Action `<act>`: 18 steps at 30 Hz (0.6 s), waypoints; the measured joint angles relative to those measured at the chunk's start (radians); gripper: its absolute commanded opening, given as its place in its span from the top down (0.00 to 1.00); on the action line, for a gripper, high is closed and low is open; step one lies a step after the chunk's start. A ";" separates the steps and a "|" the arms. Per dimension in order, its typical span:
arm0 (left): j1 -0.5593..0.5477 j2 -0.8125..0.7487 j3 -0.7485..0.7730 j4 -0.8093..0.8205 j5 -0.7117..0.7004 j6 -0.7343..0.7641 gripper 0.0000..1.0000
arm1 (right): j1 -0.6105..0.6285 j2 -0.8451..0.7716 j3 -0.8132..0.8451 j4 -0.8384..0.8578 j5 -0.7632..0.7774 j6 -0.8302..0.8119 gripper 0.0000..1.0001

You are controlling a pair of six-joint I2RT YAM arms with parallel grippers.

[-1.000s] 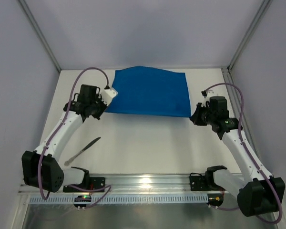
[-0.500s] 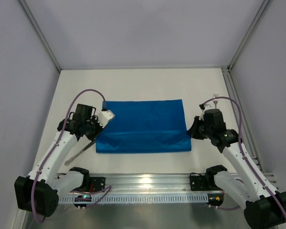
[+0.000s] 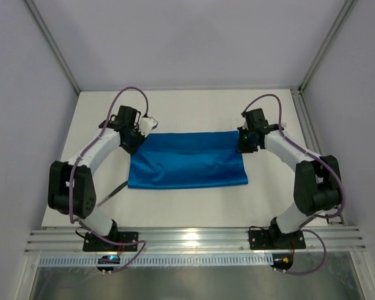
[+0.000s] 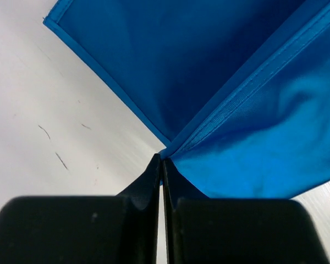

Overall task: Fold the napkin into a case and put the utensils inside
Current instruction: Fold and flatten the napkin at the center of the board.

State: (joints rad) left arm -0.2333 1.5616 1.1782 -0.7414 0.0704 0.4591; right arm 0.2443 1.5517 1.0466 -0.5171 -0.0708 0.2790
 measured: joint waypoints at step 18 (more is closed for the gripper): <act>-0.001 0.275 0.123 0.161 -0.088 -0.034 1.00 | -0.088 0.340 0.286 -0.006 -0.010 -0.045 0.96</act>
State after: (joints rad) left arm -0.2340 1.8370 1.3014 -0.5808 -0.0174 0.4255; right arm 0.1562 1.8912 1.3327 -0.5232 -0.0807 0.2340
